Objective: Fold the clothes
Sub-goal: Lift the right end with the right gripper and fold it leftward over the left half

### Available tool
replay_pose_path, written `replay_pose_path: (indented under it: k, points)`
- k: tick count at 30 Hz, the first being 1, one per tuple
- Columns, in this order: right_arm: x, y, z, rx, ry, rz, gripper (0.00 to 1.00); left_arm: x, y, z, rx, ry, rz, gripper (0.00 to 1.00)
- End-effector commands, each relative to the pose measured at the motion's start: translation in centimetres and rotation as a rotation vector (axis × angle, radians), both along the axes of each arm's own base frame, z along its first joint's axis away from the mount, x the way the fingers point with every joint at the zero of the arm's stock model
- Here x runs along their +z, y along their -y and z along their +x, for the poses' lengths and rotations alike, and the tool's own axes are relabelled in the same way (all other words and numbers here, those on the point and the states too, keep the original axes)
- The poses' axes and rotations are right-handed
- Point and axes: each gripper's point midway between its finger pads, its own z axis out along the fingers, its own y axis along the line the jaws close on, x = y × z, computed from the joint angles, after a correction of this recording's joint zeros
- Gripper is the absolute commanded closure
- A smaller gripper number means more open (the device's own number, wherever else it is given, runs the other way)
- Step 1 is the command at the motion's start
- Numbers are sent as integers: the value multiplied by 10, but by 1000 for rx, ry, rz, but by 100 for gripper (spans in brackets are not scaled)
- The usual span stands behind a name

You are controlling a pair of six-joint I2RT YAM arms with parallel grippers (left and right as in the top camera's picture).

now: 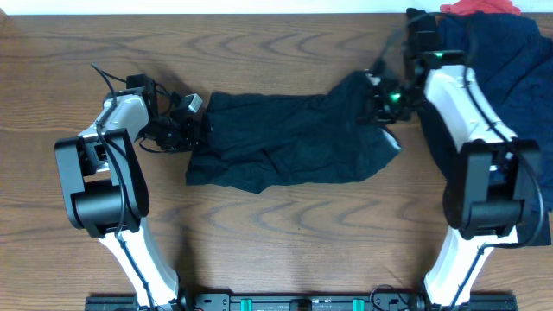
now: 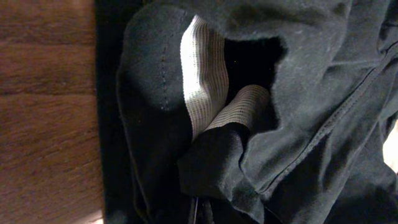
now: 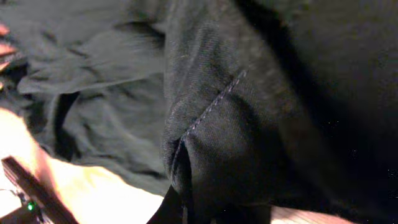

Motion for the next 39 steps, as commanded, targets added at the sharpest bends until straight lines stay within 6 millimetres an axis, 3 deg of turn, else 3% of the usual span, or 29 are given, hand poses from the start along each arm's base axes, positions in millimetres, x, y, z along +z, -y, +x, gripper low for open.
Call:
replay_pose_path:
  k: [1, 9, 13, 23, 33, 38, 39]
  points:
    - [30, -35, 4, 81, 84, 35, 99, -5, 6, -5, -2, -21, -17, 94]
    - [76, -111, 2, 211, 201, 74, 99, -5, 6, -5, -2, -21, -17, 94]
    - [85, -152, -3, 239, 252, 83, 99, -5, 5, -4, -2, -17, -16, 94]
    - [87, -223, -23, 260, 344, 40, 99, -5, 5, -1, 7, -13, -15, 94]
    - [62, -279, -20, 219, 403, 55, 99, -5, 5, 0, 9, -7, -15, 94]
    - [47, -292, -24, 211, 383, 57, 99, -5, 5, 0, 9, -7, -15, 94]
    - [47, -292, -24, 210, 386, 55, 95, -5, 5, 0, 9, -7, -15, 94]
